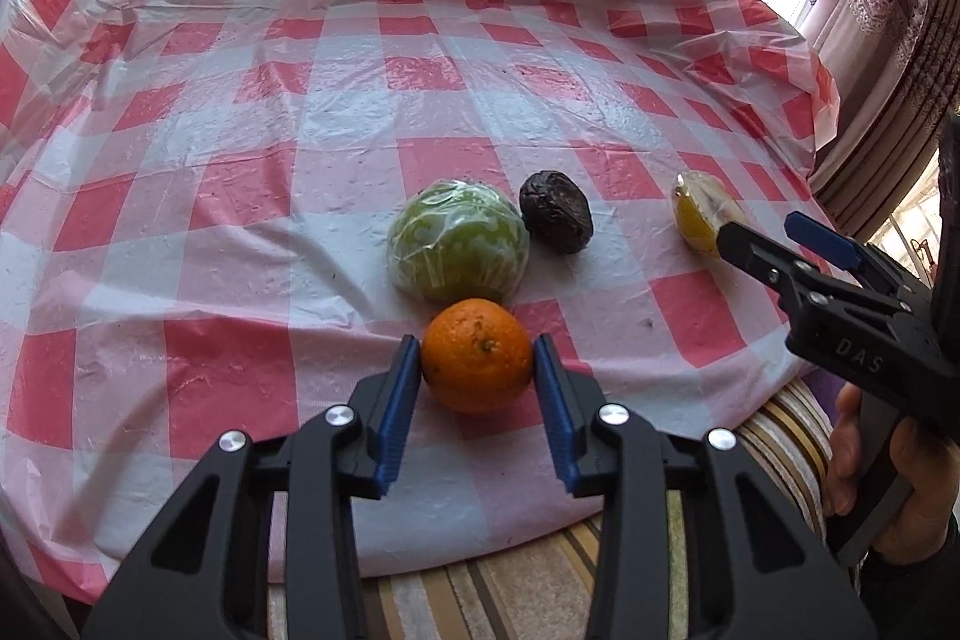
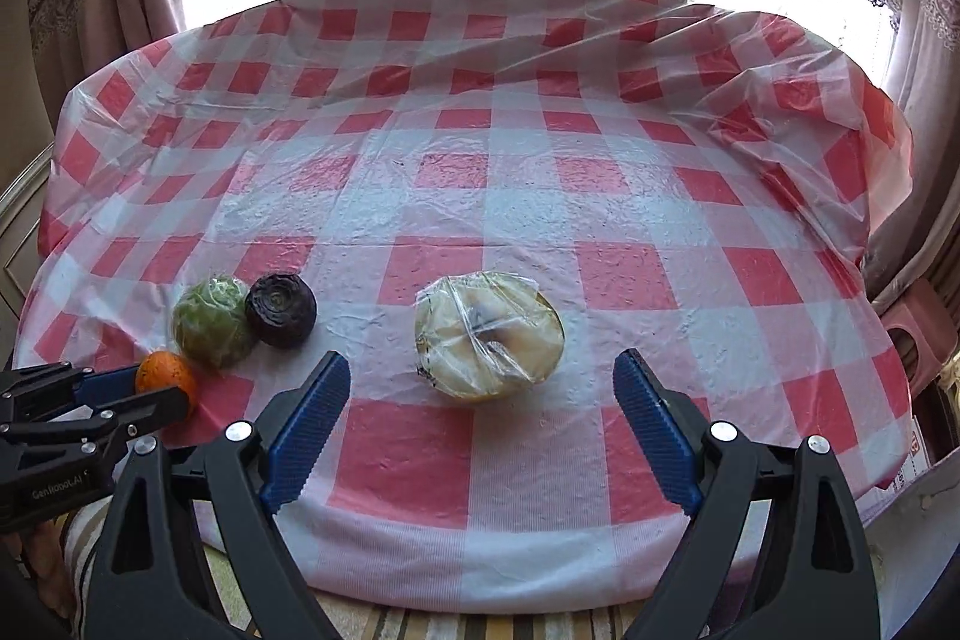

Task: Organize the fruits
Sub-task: 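Grasp an orange with the left tool while the right tool grasps the wrapped apple half, then carry the orange and wrapped apple half with both tools into the white box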

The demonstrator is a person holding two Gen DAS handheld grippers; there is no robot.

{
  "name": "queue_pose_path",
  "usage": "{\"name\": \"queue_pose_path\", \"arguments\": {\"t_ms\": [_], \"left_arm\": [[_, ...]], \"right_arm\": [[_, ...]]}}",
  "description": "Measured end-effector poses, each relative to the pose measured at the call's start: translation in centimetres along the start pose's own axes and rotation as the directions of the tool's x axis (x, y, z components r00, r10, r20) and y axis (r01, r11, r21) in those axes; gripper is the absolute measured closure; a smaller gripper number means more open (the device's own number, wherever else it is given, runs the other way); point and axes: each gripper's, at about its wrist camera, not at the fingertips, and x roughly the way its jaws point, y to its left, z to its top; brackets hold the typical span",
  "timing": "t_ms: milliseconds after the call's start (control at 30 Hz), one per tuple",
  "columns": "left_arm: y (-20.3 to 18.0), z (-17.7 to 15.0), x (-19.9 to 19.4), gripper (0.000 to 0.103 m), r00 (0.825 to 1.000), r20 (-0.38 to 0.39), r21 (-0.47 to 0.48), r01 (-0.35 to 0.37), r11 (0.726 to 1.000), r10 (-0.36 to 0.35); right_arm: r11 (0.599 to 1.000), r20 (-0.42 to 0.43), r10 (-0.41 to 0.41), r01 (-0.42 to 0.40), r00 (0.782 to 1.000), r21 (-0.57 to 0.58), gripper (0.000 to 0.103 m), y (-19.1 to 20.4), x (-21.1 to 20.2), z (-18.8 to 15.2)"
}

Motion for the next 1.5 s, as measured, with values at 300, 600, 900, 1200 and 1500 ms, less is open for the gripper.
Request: {"name": "queue_pose_path", "arguments": {"t_ms": [300,600,900,1200,1500], "left_arm": [[-0.2,-0.1,0.0,0.065,1.0,0.016,0.015,-0.018,1.0,0.018],[-0.6,-0.2,-0.1,0.066,0.999,0.024,0.034,-0.031,0.999,0.03],[-1.1,-0.2,-0.7,0.066,0.998,0.045,0.051,-0.042,0.998,0.039],[-2.0,0.1,-1.7,0.066,0.996,0.068,0.079,-0.058,0.995,0.053],[-3.1,0.4,-2.4,0.066,0.996,0.08,0.102,-0.052,0.993,0.044]], "right_arm": [[1.0,-0.053,0.013,-0.012,0.998,0.028,0.024,-0.4,2.8,0.9],[0.998,-0.073,0.027,-0.023,0.997,0.053,0.041,-0.9,3.5,0.5],[0.999,-0.054,0.016,-0.014,0.998,0.052,0.041,-1.1,1.6,-0.5],[0.997,-0.045,0.027,-0.024,0.999,0.068,0.042,-2.0,-0.9,-1.7],[0.996,-0.038,0.033,-0.03,0.999,0.078,0.042,-2.8,-2.7,-2.4]]}}
